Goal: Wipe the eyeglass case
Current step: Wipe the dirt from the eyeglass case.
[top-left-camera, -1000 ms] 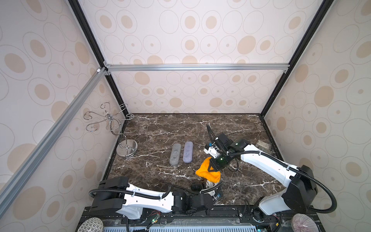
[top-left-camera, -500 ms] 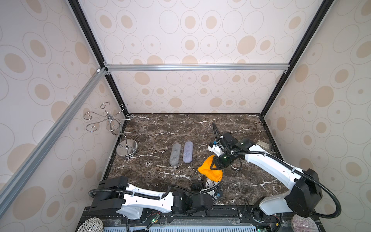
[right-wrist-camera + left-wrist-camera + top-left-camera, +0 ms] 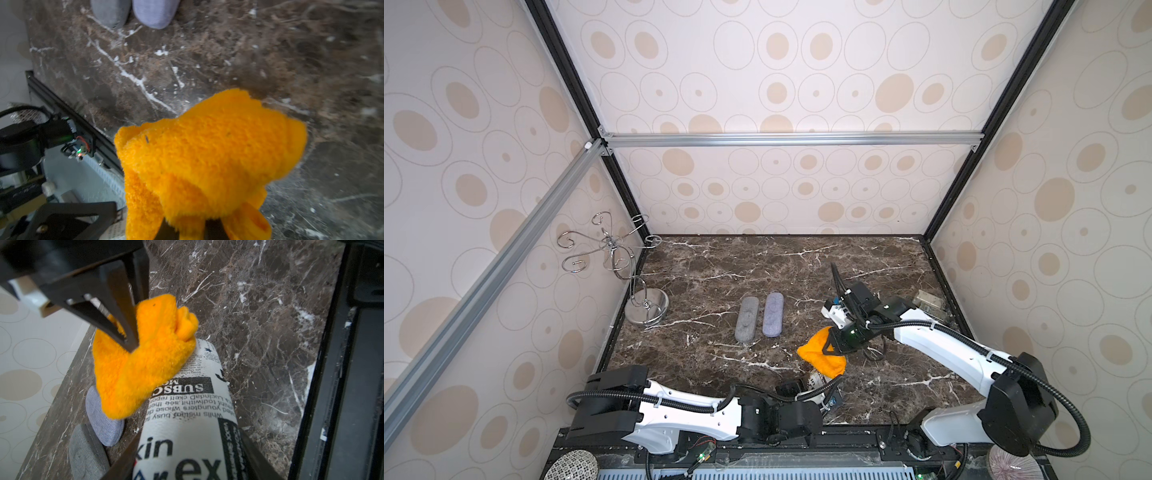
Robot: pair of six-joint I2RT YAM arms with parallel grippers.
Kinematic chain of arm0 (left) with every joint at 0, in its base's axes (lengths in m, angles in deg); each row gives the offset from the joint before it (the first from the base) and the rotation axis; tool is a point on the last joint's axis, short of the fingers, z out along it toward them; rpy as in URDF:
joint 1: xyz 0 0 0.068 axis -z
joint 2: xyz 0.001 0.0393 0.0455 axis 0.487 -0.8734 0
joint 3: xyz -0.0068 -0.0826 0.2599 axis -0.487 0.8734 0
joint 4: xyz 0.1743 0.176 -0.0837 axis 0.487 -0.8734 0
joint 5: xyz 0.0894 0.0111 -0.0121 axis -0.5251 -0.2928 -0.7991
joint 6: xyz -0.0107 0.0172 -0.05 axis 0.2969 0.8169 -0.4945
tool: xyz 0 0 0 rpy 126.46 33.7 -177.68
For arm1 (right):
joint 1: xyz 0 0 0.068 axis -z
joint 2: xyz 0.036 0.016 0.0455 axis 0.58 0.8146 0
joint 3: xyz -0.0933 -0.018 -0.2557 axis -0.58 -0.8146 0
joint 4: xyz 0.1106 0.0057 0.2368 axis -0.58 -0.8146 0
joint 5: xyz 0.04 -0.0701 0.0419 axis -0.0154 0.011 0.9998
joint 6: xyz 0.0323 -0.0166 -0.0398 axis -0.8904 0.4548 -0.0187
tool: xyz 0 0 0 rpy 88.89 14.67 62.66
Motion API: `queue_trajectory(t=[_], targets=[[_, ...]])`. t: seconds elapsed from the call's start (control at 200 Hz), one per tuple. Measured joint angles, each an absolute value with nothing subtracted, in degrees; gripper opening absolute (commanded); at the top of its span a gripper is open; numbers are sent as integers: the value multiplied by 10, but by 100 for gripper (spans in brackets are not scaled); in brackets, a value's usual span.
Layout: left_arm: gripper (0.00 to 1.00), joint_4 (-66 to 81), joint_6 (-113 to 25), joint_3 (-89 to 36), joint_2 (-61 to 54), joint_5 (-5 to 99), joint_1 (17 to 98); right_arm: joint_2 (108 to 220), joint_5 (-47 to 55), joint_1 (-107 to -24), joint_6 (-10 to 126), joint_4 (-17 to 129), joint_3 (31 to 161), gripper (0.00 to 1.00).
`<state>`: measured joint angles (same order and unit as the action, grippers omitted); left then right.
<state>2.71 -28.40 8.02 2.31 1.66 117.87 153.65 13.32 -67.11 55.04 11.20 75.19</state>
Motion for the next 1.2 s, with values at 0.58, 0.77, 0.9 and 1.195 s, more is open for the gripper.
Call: queue_trajectory(t=[0.58,0.77,0.9,1.195], targets=[[46,76,-397,157,110,157,1091,1383,200,-630,492,212,594,0],[45,97,-425,181,139,215,1050,1420,175,-630,466,230,587,0],[44,97,-437,196,162,238,1024,1441,140,-630,453,230,572,0],[44,104,-528,195,178,299,950,1388,106,-630,442,233,545,0]])
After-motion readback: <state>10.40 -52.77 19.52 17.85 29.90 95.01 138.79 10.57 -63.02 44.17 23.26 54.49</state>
